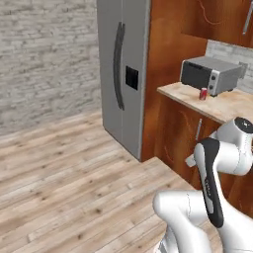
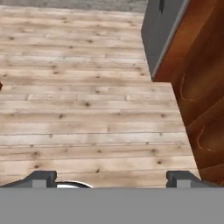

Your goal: Move the drinks to the dining counter.

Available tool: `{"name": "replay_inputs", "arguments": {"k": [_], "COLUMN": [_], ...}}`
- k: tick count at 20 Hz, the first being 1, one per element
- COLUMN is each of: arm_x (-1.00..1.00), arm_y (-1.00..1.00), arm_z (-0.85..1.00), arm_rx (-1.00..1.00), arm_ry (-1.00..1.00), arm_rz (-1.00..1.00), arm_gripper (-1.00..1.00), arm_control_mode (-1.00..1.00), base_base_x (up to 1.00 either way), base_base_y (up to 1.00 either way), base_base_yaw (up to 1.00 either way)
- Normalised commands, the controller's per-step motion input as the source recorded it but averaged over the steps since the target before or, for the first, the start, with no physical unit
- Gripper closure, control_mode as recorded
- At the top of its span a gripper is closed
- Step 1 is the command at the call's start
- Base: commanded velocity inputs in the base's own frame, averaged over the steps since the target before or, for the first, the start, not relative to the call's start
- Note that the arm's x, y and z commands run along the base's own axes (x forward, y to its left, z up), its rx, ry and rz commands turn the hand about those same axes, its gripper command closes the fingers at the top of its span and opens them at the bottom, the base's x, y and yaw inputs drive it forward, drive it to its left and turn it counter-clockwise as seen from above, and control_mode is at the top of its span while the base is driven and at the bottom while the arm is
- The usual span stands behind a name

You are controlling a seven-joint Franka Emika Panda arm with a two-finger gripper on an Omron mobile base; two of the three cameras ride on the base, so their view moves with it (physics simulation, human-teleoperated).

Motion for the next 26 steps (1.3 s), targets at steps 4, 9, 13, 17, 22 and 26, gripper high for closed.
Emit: {"name": "replay_inputs", "arguments": {"k": [4,9,13,17,22,26], "arm_x": [0.0,0.0,0.0,0.0,0.0,0.0], "arm_y": [0.0,0.0,0.0,0.0,0.0,0.0], "arm_z": [0.0,0.0,0.0,0.0,0.0,0.0], "arm_rx": [0.0,0.0,0.0,0.0,0.0,0.0], "arm_ry": [0.0,0.0,0.0,0.0,0.0,0.0], "arm_rz": [0.0,0.0,0.0,0.0,0.0,0.0], "arm_gripper": [-1.0,-1.0,-1.0,-1.0,-1.0,-1.0], "arm_control_mode": [1.0,1.0,1.0,1.0,1.0,1.0], "base_base_x": [1.0,1.0,1.0,1.0,0.96,0.97], "base_base_y": [0.21,0.37,0.41,0.14,0.01,0.21], "base_base_yaw": [-0.51,-0.45,-0.44,-0.54,-0.63,-0.6]}}
